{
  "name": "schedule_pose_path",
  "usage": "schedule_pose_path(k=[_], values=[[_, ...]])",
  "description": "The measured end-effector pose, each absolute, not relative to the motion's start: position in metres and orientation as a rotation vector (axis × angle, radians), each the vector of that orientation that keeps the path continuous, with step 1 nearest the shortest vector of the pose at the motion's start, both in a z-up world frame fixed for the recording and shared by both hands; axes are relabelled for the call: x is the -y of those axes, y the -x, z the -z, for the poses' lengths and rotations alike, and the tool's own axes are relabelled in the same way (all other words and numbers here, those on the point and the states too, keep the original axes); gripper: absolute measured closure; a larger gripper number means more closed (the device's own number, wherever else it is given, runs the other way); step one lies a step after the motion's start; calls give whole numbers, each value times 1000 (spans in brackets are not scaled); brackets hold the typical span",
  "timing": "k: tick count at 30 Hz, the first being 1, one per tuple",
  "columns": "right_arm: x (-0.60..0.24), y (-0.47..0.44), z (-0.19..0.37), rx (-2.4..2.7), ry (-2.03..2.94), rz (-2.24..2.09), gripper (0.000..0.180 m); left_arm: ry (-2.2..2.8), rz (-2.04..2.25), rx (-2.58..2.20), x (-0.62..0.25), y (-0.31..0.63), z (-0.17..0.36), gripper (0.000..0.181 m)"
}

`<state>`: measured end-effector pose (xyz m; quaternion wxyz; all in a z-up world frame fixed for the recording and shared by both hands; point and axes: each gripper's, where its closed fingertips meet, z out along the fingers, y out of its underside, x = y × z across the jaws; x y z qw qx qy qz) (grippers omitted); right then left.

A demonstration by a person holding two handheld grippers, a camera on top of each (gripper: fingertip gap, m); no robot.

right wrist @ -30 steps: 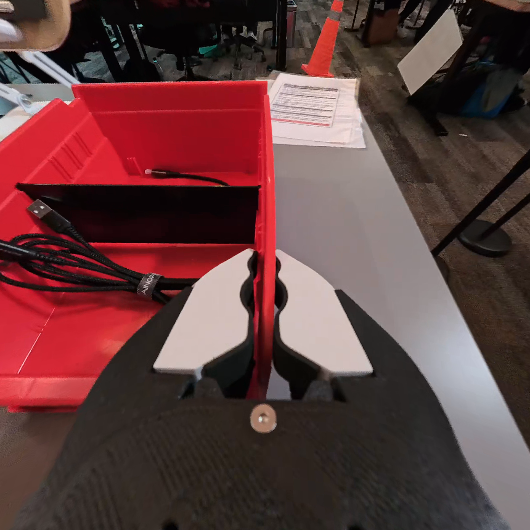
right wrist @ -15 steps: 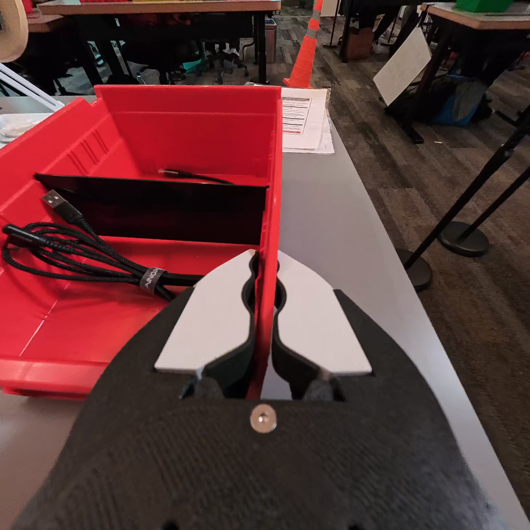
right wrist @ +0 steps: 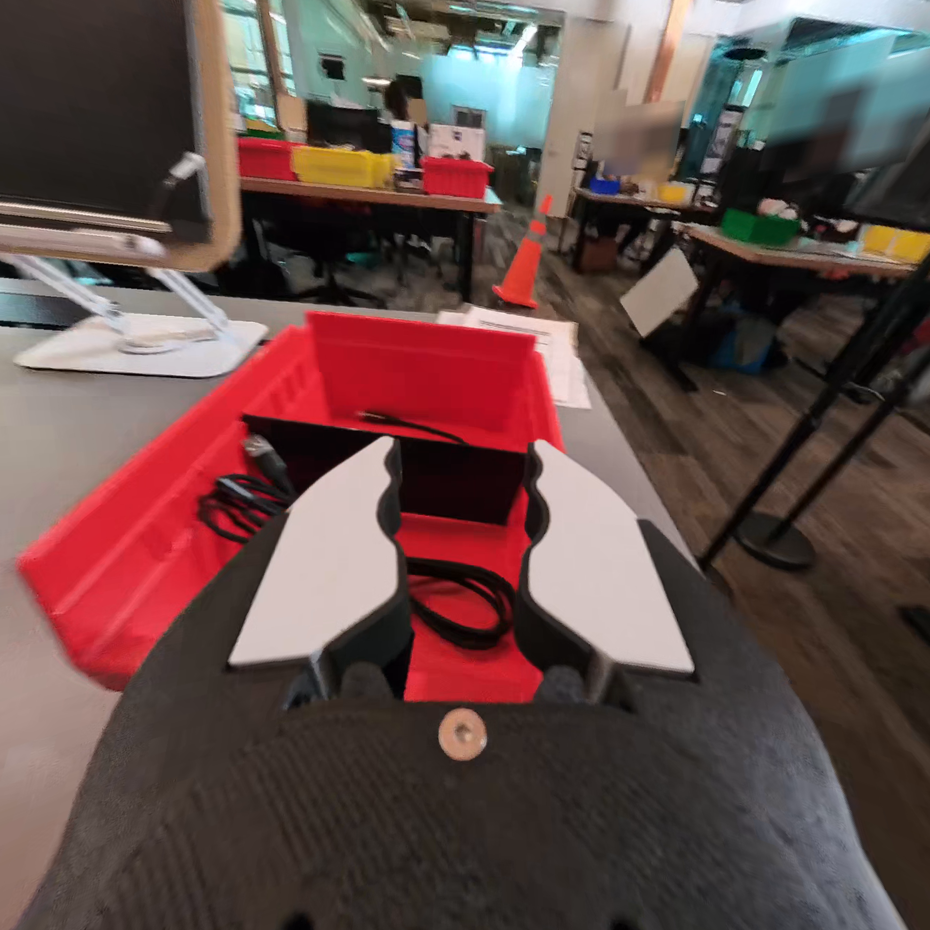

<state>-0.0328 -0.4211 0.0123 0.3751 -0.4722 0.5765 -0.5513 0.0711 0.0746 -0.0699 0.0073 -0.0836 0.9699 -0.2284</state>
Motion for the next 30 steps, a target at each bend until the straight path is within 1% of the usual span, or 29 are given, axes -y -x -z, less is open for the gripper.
schedule_pose_path(k=[1, 3, 7, 9, 10, 12, 14, 18, 20, 21, 25, 26, 27, 30], values=[[409, 29, -13, -1449, 1236, 1388, 131, 333, 730, -2997, -90, -81, 58, 137], [398, 22, -2, -1473, 1299, 1368, 126, 515, 792, -2894, -124, -109, 30, 137], [421, 25, 14, -1592, 1275, 1418, 117, 844, 770, -2561, -224, -181, -15, 137], [432, 33, 11, -1591, 1213, 1422, 123, 983, 672, -2433, -281, -209, -21, 135], [440, 39, 9, -1619, 1176, 1460, 114, 1066, 630, -2370, -308, -218, -20, 134], [453, 48, 8, -1653, 1147, 1515, 116, 1201, 532, -2244, -354, -236, -12, 133], [462, 52, 12, -1684, 1129, 1508, 115, 1250, 463, -2215, -381, -242, 5, 130], [476, 50, 40, -1803, 1132, 1400, 107, 1253, 323, -2203, -405, -248, 39, 122], [479, 47, 58, -1858, 1175, 1344, 105, 1262, 371, -2188, -402, -252, 45, 120], [479, 45, 57, -1837, 1147, 1329, 108, 1275, 419, -2176, -398, -254, 45, 120], [478, 42, 59, -1783, 1122, 1215, 152, 1440, 640, -2208, -369, -240, 47, 123], [477, 42, 59, -1764, 1118, 1170, 164, 1427, 603, -2257, -365, -233, 49, 122], [477, 41, 59, -1742, 1119, 1134, 176, 1346, 471, -2297, -369, -228, 51, 121], [480, 42, 59, -1719, 1125, 1091, 176, 858, -69, -2282, -397, -224, 46, 108]])
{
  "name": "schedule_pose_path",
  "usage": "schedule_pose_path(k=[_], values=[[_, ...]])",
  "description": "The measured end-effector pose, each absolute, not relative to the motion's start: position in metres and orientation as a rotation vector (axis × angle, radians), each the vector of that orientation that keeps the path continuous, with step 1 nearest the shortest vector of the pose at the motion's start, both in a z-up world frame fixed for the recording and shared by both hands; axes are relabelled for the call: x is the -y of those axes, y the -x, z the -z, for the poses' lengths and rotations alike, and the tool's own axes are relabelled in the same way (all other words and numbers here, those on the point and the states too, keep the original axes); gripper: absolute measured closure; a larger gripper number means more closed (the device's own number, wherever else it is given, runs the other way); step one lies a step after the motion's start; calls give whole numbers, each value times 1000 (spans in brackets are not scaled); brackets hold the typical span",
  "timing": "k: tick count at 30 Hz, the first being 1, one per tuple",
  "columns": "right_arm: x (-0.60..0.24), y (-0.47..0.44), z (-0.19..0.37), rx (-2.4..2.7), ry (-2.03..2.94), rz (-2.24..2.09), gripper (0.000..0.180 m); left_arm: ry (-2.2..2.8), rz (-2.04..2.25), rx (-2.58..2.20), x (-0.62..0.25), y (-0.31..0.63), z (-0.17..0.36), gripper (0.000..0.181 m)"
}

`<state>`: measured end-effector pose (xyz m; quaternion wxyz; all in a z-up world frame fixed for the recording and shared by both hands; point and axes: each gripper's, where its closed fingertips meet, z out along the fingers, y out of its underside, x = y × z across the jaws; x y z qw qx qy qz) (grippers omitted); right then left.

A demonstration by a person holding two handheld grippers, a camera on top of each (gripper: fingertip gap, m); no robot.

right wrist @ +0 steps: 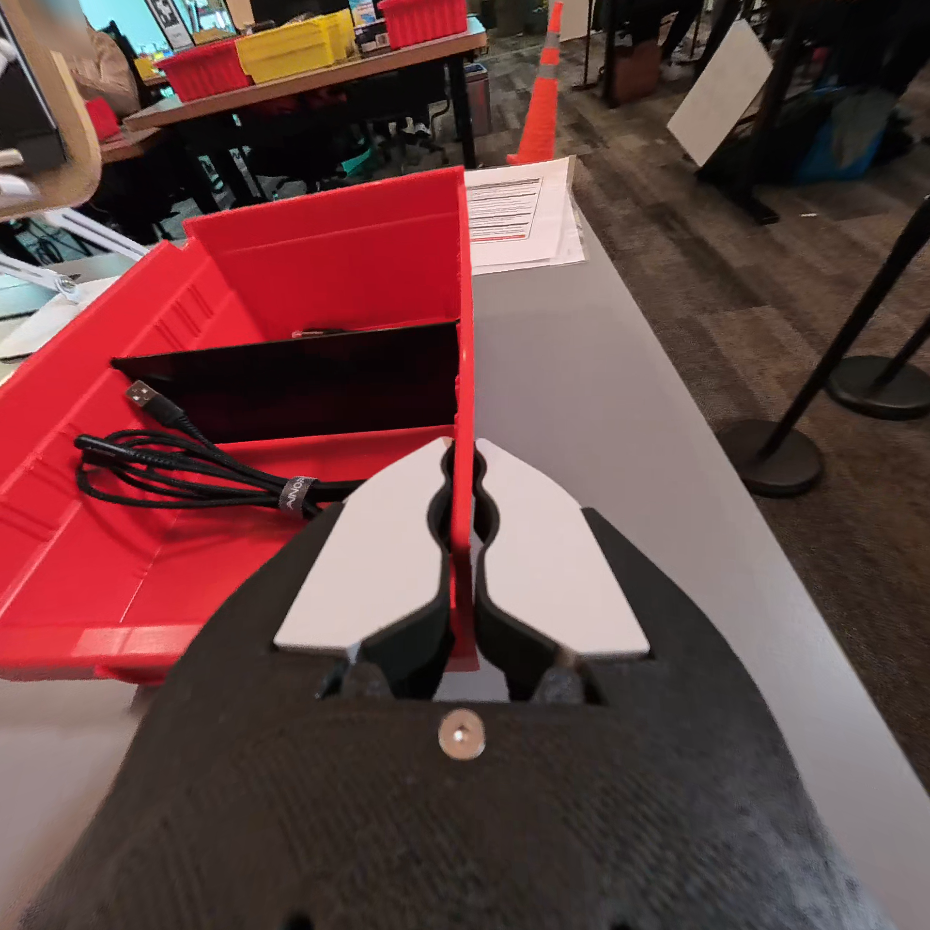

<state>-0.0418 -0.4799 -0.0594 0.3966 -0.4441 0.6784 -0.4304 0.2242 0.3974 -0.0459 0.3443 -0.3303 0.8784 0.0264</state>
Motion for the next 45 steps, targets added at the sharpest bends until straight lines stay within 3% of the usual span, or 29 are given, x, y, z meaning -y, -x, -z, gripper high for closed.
schedule_pose_path(k=[8, 14, 17, 19, 22, 24, 26, 29, 35, 45], values=[[506, 59, 58, -1734, 1166, 1109, 176, 958, 26, -2318, -388, -221, 65, 107], [519, 66, 58, -1670, 1204, 1048, 177, 1469, 336, -2333, -399, -230, 80, 103], [518, 66, 57, -1658, 1207, 1070, 176, 1369, 214, -2273, -429, -244, 82, 124], [523, 64, 54, -1672, 1186, 1142, 173, 1316, 150, -2315, -431, -240, 91, 123], [528, 62, 34, -1661, 1119, 1243, 141, 1231, 79, -2310, -429, -245, 98, 119], [525, 63, 17, -1628, 1071, 1274, 141, 1140, 3, -2286, -432, -252, 99, 126], [517, 63, -2, -1574, 1034, 1305, 145, 1090, -110, -2262, -439, -256, 100, 159], [504, 62, -32, -1491, 999, 1368, 151, 1038, -213, -2198, -445, -264, 91, 159], [438, 34, -94, -1259, 1126, 1421, 157, 945, -53, -2021, -432, -278, 12, 160], [260, -18, -147, -810, 1265, 1107, 163, 653, 354, -1711, -354, -227, -192, 168]])
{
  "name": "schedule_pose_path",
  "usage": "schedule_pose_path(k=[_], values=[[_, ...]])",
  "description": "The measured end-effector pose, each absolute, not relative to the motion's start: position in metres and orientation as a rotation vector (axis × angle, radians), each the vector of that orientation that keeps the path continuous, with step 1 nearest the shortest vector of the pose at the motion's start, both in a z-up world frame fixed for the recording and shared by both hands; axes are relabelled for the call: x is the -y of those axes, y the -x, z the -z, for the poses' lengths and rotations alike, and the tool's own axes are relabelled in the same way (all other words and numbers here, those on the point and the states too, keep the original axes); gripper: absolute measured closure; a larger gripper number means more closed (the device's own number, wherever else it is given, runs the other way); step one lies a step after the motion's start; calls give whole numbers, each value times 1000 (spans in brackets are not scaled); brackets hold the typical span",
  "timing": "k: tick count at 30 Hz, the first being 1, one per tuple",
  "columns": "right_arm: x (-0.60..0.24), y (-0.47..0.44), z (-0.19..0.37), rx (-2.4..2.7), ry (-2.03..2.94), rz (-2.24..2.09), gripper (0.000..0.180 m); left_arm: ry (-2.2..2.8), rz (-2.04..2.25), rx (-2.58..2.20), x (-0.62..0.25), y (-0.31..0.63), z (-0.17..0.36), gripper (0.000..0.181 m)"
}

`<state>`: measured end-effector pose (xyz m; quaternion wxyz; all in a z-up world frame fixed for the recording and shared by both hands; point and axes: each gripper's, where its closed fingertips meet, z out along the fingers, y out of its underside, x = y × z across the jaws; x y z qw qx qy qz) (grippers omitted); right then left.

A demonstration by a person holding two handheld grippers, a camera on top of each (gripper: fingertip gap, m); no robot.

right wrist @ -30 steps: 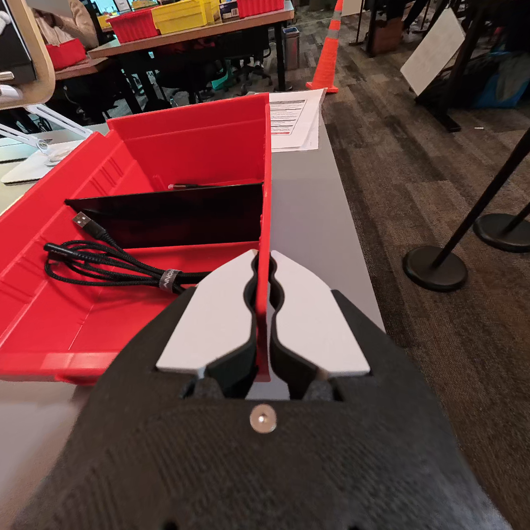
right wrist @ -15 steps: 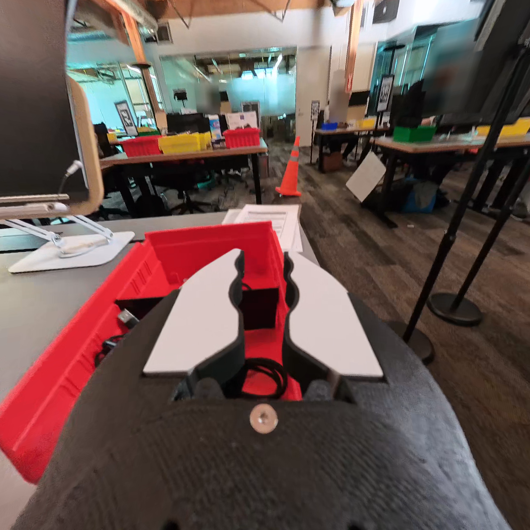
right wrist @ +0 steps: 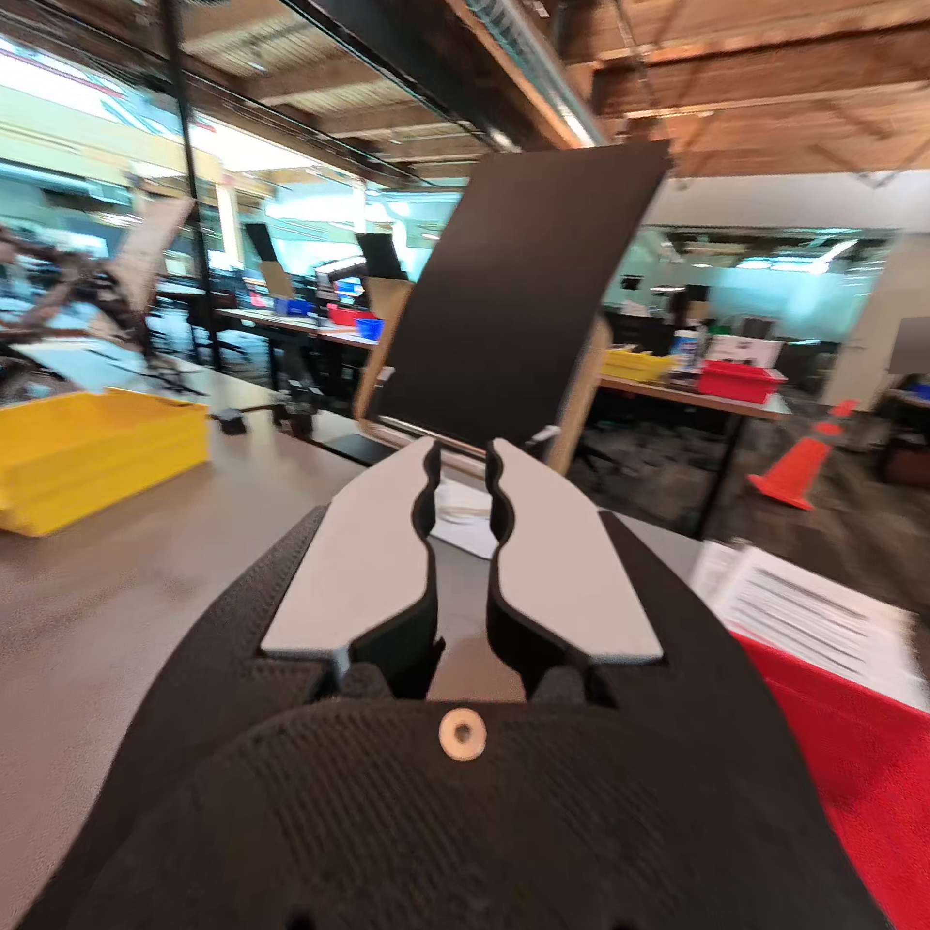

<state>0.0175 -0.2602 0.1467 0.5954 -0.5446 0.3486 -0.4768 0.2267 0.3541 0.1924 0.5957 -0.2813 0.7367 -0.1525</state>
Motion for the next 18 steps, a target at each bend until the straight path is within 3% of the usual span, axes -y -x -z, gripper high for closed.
schedule_pose_path(k=[3, 6, 8, 15, 18], values=[[211, -20, -134, -754, 1300, 926, 162, 518, 494, -1726, -291, -200, -209, 169], [177, -14, -115, -729, 1348, 830, 162, 362, 588, -1769, -215, -175, -191, 170], [158, -7, -102, -714, 1347, 753, 160, 286, 683, -1815, -162, -159, -161, 167], [92, 13, -37, -742, 1263, 484, 121, 104, 945, -1901, -28, -115, -11, 167], [81, 8, -10, -780, 1330, 514, 119, 33, 1015, -1923, 2, -89, 26, 166]])
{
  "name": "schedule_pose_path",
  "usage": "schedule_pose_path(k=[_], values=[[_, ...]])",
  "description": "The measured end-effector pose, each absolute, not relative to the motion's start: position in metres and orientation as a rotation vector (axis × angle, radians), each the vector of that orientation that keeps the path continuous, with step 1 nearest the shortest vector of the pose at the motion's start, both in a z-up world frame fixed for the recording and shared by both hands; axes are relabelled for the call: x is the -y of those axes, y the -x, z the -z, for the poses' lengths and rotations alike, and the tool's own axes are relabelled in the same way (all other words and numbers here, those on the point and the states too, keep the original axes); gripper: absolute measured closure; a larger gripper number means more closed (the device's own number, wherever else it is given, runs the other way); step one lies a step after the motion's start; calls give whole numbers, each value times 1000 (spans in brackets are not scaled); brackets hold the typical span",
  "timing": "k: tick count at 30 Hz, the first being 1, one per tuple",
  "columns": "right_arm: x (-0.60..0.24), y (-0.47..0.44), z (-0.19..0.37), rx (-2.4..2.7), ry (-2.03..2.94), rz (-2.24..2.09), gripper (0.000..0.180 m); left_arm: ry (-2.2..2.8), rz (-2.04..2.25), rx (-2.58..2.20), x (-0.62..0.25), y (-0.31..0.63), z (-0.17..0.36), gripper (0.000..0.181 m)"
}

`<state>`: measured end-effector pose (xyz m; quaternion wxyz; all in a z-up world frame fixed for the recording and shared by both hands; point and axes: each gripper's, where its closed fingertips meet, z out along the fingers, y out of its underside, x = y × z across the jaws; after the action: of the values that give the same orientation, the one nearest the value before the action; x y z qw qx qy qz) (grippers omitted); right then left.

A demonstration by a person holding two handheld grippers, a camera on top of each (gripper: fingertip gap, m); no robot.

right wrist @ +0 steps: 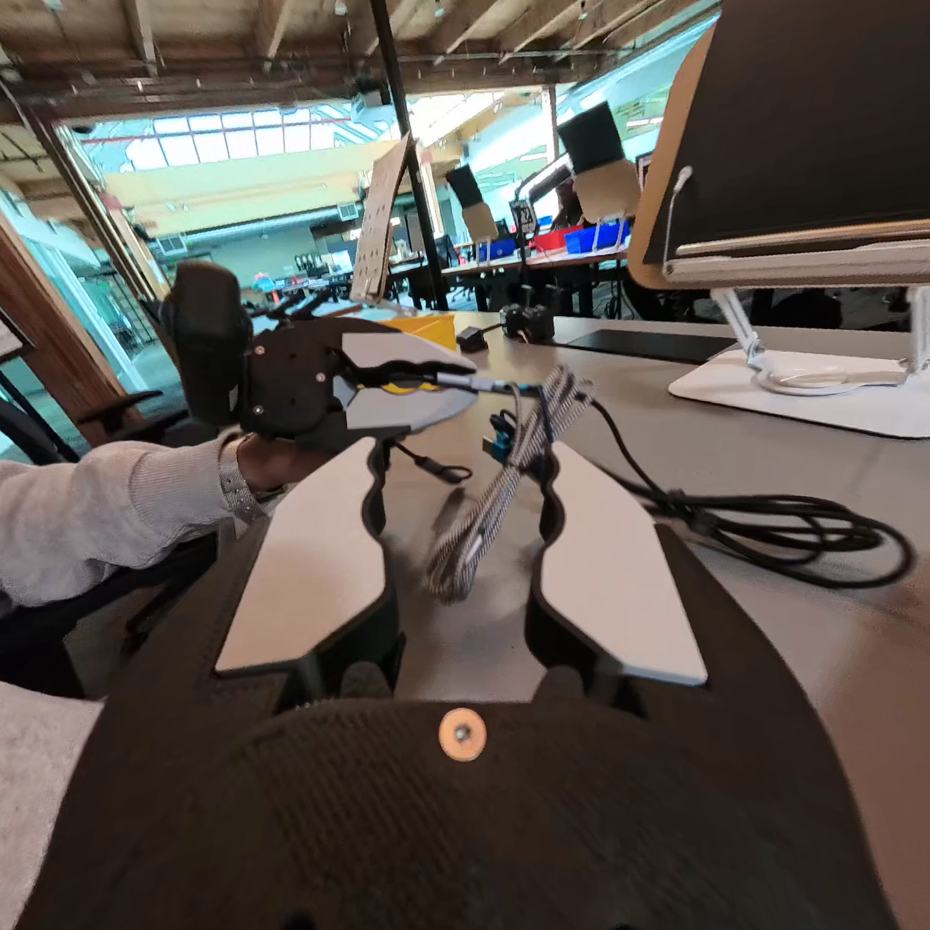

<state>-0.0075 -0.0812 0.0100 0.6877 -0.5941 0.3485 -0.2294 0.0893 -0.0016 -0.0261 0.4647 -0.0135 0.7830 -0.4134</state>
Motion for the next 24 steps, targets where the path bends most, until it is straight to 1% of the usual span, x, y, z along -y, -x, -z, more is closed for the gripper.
schedule_pose_path(k=[3, 9, 12, 15, 17, 19, 21, 24], values=[[76, 0, -4, -747, 1419, 583, 122, -99, 999, -1962, 18, -72, 48, 168], [63, -31, 30, -667, 1694, 742, 135, -207, 1113, -1972, 33, -55, 60, 168], [57, -41, 52, -546, 1886, 834, 152, -181, 1169, -2010, 33, -53, 62, 168], [57, -50, 67, -365, 2060, 1078, 156, -195, 1234, -2057, 36, -46, 64, 168], [56, -51, 68, -307, 2077, 1188, 168, -178, 1250, -2081, 36, -45, 67, 169], [58, -50, 69, -268, 2097, 1229, 172, -170, 1311, -2119, 39, -41, 68, 168], [62, -46, 68, -262, 2100, 1221, 172, -138, 1430, -2172, 45, -33, 64, 164], [71, -43, 63, -320, 2068, 1177, 173, -2, 1720, -2262, 50, -21, 47, 144]])
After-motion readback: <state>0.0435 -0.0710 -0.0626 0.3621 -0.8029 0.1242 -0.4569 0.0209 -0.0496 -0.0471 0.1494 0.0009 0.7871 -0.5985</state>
